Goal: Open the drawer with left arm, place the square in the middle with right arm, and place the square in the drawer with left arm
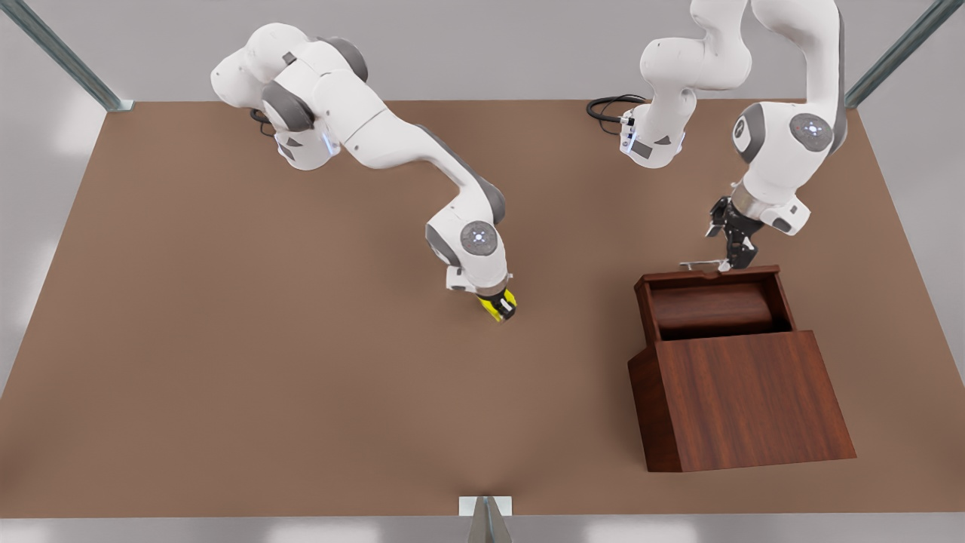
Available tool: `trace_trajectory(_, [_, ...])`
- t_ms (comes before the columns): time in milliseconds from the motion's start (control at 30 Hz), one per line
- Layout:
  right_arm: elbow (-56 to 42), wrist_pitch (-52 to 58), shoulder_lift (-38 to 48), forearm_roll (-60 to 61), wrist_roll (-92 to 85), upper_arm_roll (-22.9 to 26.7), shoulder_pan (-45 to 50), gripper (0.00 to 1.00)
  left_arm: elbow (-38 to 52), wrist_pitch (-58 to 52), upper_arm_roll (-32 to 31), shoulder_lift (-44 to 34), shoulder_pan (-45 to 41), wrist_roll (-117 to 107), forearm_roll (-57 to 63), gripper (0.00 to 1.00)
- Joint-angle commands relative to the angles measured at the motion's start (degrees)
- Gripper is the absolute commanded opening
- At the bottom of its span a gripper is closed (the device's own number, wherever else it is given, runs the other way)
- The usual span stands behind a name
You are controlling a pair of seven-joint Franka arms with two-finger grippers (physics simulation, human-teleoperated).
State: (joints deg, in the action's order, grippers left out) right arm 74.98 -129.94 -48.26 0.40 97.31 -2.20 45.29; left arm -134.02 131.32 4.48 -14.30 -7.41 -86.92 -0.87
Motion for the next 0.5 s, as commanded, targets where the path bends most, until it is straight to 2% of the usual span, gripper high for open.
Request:
trace_trajectory(0, [0.0, -0.1, -0.3, 0.0, 0.7, 0.0, 0.2, 0.69, 2.7, -0.8, -0.4, 1.8, -0.1, 2.3, 0.3, 1.0])
trace_trajectory(100, [-2.8, 0.0, -3.0, 0.0, 4.7, 0.0, 3.9, 0.69, 22.2, -8.8, -1.6, 13.5, -1.1, 24.2, -0.1, 1.0])
trace_trajectory(133, [-2.6, 0.4, -2.8, 0.0, 4.7, 0.0, 3.8, 0.77, 28.7, -13.4, -1.6, 17.0, -1.6, 30.6, -0.5, 1.0])
trace_trajectory(167, [-2.3, 0.4, -2.8, -0.1, 4.7, 0.3, 3.8, 0.88, 31.0, -14.8, -1.6, 18.0, -1.6, 33.9, -0.5, 1.0])
trace_trajectory(200, [-2.0, 0.4, -2.8, -0.4, 4.8, 0.3, 3.8, 1.0, 31.4, -14.8, -1.7, 18.0, -1.6, 38.5, -0.5, 1.0])
trace_trajectory(367, [0.6, 0.4, -1.2, -1.7, 4.6, 0.4, 3.4, 1.0, 32.2, -14.8, -3.8, 19.7, -2.0, 55.9, -0.5, 1.0])
trace_trajectory(433, [2.6, 1.4, 2.9, -1.7, 4.0, 1.0, 3.1, 1.0, 32.2, -14.9, -5.0, 20.8, -2.8, 60.5, -0.4, 1.0])
trace_trajectory(467, [3.5, 6.0, 7.6, -1.8, 2.1, 2.4, 2.8, 1.0, 32.2, -14.9, -5.1, 21.8, -4.3, 63.1, -0.3, 1.0])
